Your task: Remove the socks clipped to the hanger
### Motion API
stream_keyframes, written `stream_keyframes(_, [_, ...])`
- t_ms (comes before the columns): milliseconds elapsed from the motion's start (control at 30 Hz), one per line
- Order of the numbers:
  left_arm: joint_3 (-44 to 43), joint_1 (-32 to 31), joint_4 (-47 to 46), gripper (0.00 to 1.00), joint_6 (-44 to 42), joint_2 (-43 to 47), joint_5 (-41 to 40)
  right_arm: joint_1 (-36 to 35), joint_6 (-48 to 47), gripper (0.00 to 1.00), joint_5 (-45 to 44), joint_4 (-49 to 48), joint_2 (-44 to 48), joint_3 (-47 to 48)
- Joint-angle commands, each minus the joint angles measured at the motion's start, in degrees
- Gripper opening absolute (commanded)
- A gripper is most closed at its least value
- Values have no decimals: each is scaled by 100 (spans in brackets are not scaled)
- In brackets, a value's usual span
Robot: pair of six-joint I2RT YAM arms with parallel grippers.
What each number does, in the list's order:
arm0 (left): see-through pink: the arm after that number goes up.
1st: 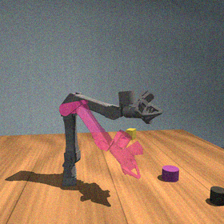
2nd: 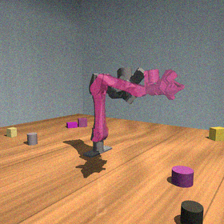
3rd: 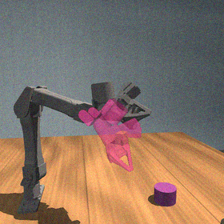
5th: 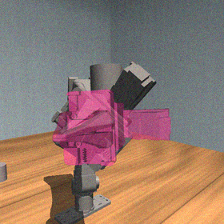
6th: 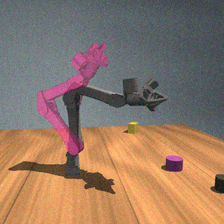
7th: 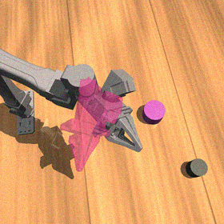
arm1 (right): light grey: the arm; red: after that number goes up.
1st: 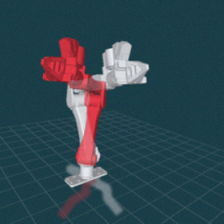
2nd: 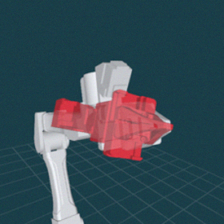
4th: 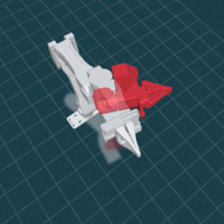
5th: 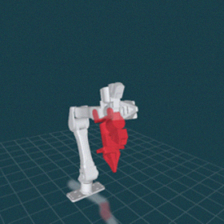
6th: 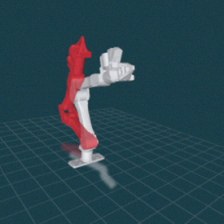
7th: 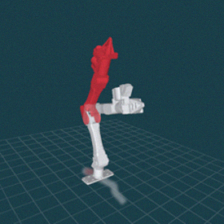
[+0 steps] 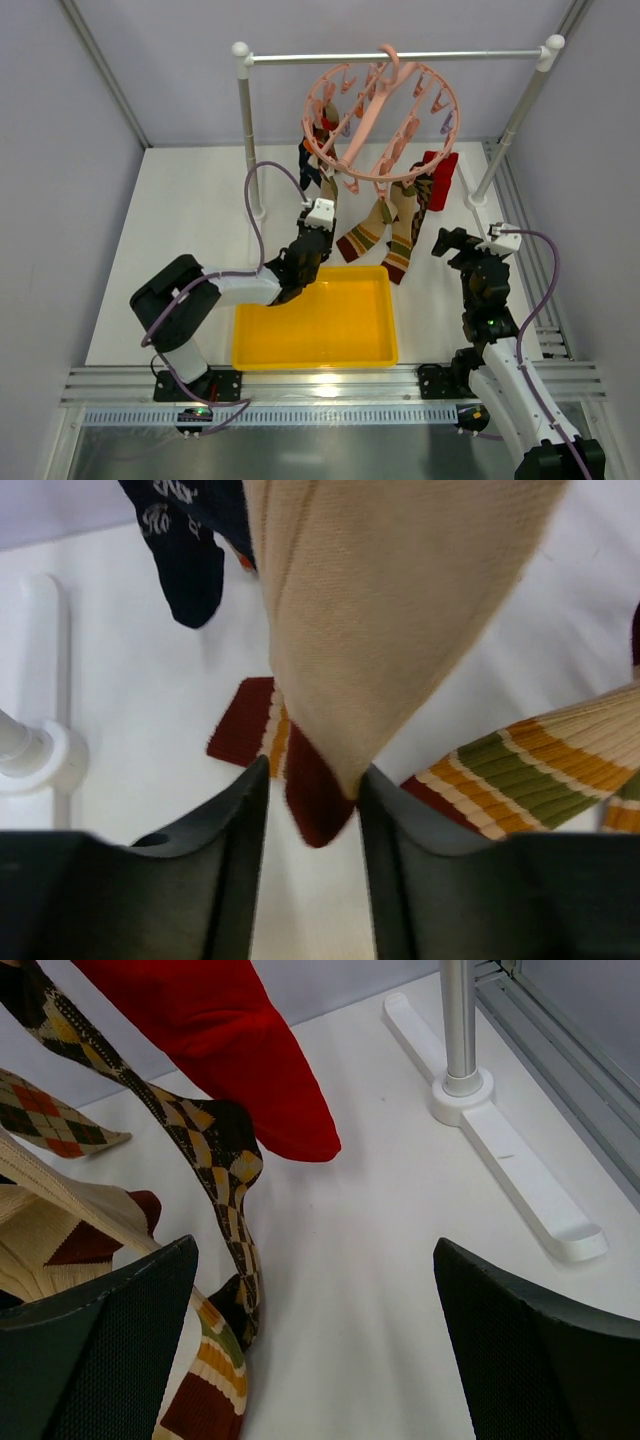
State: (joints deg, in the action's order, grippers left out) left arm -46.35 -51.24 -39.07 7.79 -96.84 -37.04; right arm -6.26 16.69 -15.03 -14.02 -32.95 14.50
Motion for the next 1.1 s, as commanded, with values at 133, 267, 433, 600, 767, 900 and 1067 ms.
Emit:
stream_keyframes(133, [-191,62,-602,6,-261,-11,-76,-15,28,100,79,-285,148,0])
stream_keyframes(267, [-59,62,-585,0,-287,261,-32,-7,1,100,61,-259,166,0])
stream_keyframes(433, [335,62,-93,0,-33,1069,424,-7,-69,100,96,-198,131,61])
stream_keyframes(600, [521,44,1197,0,266,2247,1031,-181,-218,100,412,-259,166,131])
stream_keyframes(767, [706,27,2306,0,495,3082,1330,-1427,-605,100,-358,57,-18,544])
stream_keyframes(900, [1013,0,2851,1,530,3750,1130,-2992,-772,100,-1291,662,-457,1237])
stream_keyframes(1067, [1356,-8,3169,0,504,4471,961,-4619,-649,99,-1986,1050,-1063,2090])
